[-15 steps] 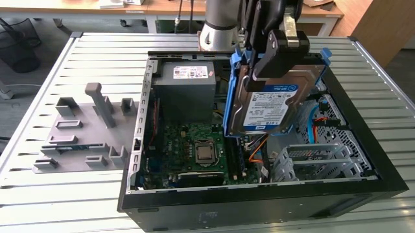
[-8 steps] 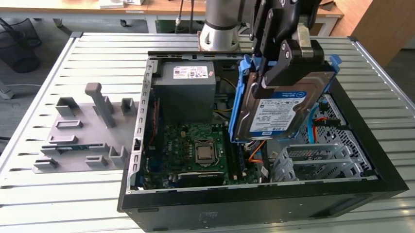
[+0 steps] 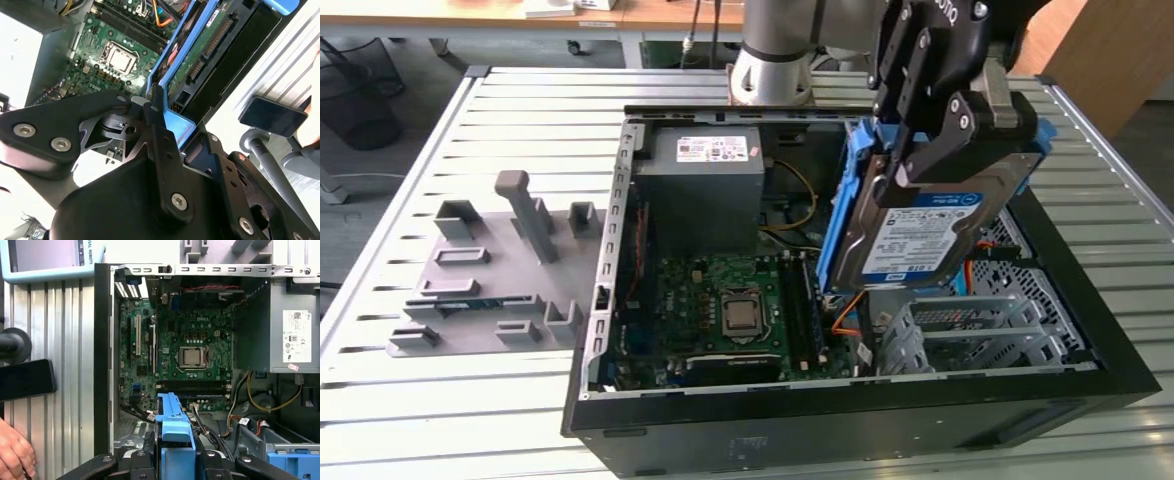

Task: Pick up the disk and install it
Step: 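Insert the disk into the insertion slot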

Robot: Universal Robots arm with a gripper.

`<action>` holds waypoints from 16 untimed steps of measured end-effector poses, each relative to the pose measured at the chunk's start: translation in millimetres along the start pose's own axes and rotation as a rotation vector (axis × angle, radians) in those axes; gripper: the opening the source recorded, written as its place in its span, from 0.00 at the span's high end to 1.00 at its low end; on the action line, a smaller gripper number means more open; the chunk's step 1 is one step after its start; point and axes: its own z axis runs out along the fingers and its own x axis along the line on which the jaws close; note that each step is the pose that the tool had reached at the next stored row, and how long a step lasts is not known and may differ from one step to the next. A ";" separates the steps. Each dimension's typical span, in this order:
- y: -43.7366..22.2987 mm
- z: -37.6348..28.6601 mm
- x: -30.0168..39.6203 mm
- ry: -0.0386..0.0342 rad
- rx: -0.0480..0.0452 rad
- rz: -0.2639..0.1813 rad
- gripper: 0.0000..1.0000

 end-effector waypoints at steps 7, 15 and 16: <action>-10.4 3.8 3.2 -0.0002 0.0000 0.001 0.64; -15.5 6.6 9.7 0.0004 0.0000 0.002 0.64; -17.0 7.0 10.1 0.0006 0.0000 0.003 0.64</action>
